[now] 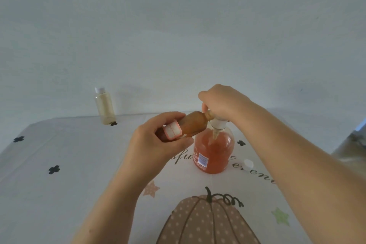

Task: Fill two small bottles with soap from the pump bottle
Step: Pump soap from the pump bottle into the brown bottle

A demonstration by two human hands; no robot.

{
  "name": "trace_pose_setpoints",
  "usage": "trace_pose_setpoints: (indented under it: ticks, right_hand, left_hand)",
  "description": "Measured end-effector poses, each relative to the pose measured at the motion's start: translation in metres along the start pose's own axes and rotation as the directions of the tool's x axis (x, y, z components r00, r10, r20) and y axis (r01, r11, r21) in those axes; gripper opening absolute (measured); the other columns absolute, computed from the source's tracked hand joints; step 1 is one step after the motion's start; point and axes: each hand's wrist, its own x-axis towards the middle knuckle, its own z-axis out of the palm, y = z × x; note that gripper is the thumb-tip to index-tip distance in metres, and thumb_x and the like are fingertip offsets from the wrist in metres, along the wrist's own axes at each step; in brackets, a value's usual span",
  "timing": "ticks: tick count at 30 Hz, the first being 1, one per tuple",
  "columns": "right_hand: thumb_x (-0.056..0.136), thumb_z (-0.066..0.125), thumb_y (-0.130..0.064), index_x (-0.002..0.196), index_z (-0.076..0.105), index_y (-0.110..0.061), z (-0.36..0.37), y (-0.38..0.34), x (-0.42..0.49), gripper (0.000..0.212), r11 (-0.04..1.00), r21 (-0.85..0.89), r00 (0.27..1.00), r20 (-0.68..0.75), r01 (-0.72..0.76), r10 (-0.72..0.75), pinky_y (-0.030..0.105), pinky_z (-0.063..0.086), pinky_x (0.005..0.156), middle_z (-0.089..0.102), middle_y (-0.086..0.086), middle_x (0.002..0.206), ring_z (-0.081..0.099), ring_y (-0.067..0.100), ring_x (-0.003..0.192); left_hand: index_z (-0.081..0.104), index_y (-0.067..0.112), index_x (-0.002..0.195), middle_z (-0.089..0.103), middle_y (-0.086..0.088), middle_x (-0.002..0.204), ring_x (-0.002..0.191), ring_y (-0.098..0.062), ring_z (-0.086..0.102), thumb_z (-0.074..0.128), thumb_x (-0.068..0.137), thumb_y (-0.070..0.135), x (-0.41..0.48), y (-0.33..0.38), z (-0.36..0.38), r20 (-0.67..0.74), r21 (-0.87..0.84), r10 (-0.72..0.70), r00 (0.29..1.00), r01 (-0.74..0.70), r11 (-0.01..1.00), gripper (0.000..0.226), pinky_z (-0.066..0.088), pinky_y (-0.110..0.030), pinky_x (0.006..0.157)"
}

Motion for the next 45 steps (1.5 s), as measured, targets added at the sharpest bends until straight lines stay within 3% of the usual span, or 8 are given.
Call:
trace_pose_setpoints:
  ticks: [4,9,14,20,28,32,38,45]
  right_hand:
    - [0.103,0.046,-0.019,0.103,0.061,-0.016,-0.004,-0.001,-0.003,0.015,0.996,0.083,0.999,0.004,-0.04,0.04,0.043,0.053,0.087,0.062,0.006,0.104,0.054,0.024,0.089]
    - [0.091,0.043,-0.019,0.089,0.066,-0.013,-0.017,-0.008,0.001,0.024,0.937,0.285,0.978,-0.001,-0.201,0.21,0.028,0.035,0.06,0.066,0.002,0.08,0.055,0.022,0.067]
    - [0.088,0.044,-0.015,0.091,0.069,-0.011,-0.016,-0.009,-0.001,0.026,0.931,0.294,0.976,0.035,-0.215,0.214,0.029,0.038,0.062,0.065,0.005,0.078,0.052,0.021,0.062]
    - [0.087,0.04,-0.023,0.099,0.073,-0.01,0.0,-0.006,0.007,0.037,0.911,0.351,0.976,0.044,-0.216,0.214,0.034,0.043,0.072,0.076,0.009,0.1,0.058,0.026,0.075]
    - [0.096,0.039,-0.025,0.104,0.072,-0.011,0.0,-0.006,0.003,0.036,0.913,0.358,0.98,0.027,-0.195,0.199,0.037,0.048,0.08,0.072,0.007,0.104,0.059,0.025,0.082]
    - [0.093,0.04,-0.025,0.098,0.073,-0.012,-0.011,-0.007,0.001,0.036,0.917,0.34,0.974,-0.015,-0.208,0.227,0.033,0.045,0.071,0.074,0.005,0.094,0.064,0.024,0.079]
    - [0.092,0.041,-0.021,0.093,0.069,-0.011,-0.011,-0.007,0.004,0.03,0.928,0.312,0.978,0.015,-0.203,0.209,0.032,0.043,0.071,0.075,0.006,0.097,0.06,0.022,0.075]
    - [0.092,0.039,-0.025,0.097,0.072,-0.01,0.003,-0.003,0.009,0.037,0.909,0.365,0.977,0.014,-0.204,0.213,0.034,0.044,0.074,0.073,0.008,0.097,0.06,0.026,0.081]
  left_hand:
    - [0.073,0.038,0.098,0.072,0.016,0.085,0.072,-0.001,0.066,0.087,0.067,0.015,-0.001,0.002,0.0,0.003,-0.019,-0.006,1.0,0.006,1.0,0.041,0.051,-0.014,0.06]
    - [0.072,0.035,0.101,0.07,0.022,0.081,0.069,0.003,0.064,0.086,0.07,0.017,-0.003,0.008,0.001,-0.002,-0.051,0.011,1.0,-0.011,0.999,0.039,0.048,-0.011,0.059]
    - [0.072,0.034,0.101,0.07,0.02,0.081,0.069,0.002,0.064,0.087,0.068,0.02,-0.004,0.008,0.001,0.004,-0.057,0.012,1.0,-0.012,0.998,0.038,0.048,-0.01,0.059]
    - [0.073,0.037,0.098,0.072,0.011,0.082,0.067,-0.004,0.065,0.086,0.068,0.02,0.0,0.003,-0.002,0.041,-0.037,-0.026,0.999,0.027,0.999,0.036,0.051,-0.017,0.06]
    - [0.074,0.041,0.088,0.072,0.01,0.077,0.061,-0.009,0.066,0.087,0.068,0.021,0.001,0.005,-0.005,0.077,-0.044,-0.041,0.996,0.044,0.998,0.032,0.054,-0.025,0.062]
    - [0.076,0.038,0.094,0.074,0.001,0.08,0.071,-0.025,0.071,0.086,0.06,0.032,0.001,0.006,-0.005,0.104,-0.119,-0.065,0.992,0.078,0.99,0.036,0.061,-0.038,0.066]
    - [0.078,0.029,0.094,0.073,-0.002,0.078,0.069,-0.017,0.069,0.085,0.072,0.011,0.0,0.008,-0.006,0.13,-0.187,-0.068,0.989,0.092,0.978,0.03,0.054,-0.028,0.06]
    - [0.077,0.032,0.094,0.074,0.0,0.078,0.069,-0.022,0.07,0.086,0.07,0.017,0.002,0.003,-0.006,0.129,-0.15,-0.094,0.987,0.113,0.982,0.03,0.058,-0.033,0.065]
